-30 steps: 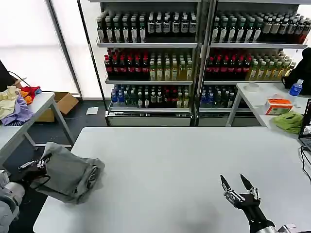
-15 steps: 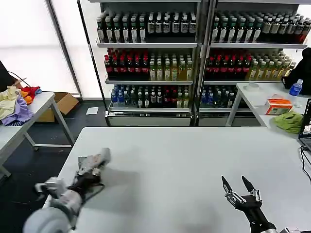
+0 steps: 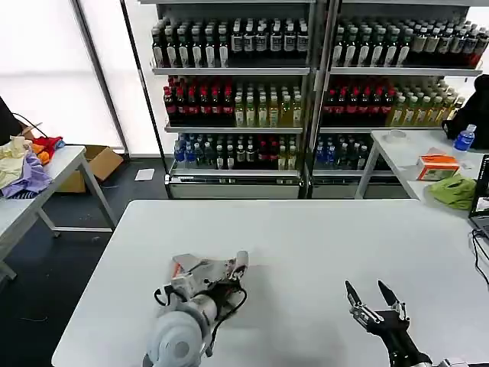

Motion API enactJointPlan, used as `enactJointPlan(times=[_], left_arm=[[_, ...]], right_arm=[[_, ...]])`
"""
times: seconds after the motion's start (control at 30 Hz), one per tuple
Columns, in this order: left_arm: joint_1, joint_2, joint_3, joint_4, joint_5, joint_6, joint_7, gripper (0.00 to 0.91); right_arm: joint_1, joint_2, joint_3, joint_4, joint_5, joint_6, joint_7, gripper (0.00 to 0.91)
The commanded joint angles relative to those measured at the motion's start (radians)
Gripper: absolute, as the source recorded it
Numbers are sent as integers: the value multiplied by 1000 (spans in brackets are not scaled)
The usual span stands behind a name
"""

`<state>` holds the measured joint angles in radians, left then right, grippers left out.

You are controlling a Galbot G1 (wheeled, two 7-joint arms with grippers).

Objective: Fold and organize the clothes.

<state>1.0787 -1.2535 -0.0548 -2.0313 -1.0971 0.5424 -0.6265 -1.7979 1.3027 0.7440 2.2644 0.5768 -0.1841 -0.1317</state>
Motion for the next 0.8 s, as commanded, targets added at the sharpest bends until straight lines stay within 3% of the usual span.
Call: enactJointPlan(times=[0.03,0.37,0.63,0.67,0.7,0.73,0.8], left_arm=[[-160,-81,20,49,-111,-64,-79,907],[-3,62,-136,-140,-64,-52,134,907],[59,88,-329,-193,-39,-32,175,907],[65,89,-340,-200,-39,-32,176,907],[70,92,-349,-206,-39,-32,176,907],[79,94,-355,-211,-39,-32,176,907],[94,96,-370,-221,-39,-32,172,907]], right_arm=[[132,-42,-195,1,-23,-204,148,907],[402,-25,-487,-168,71,-294,305,907],[590,60,-611,-397,65,-301,348,907],[615,77,-624,-429,67,-302,361,776],[631,86,-631,-444,70,-305,357,574],[643,91,-641,-455,72,-306,358,10],[657,99,-657,-462,84,-317,365,0]])
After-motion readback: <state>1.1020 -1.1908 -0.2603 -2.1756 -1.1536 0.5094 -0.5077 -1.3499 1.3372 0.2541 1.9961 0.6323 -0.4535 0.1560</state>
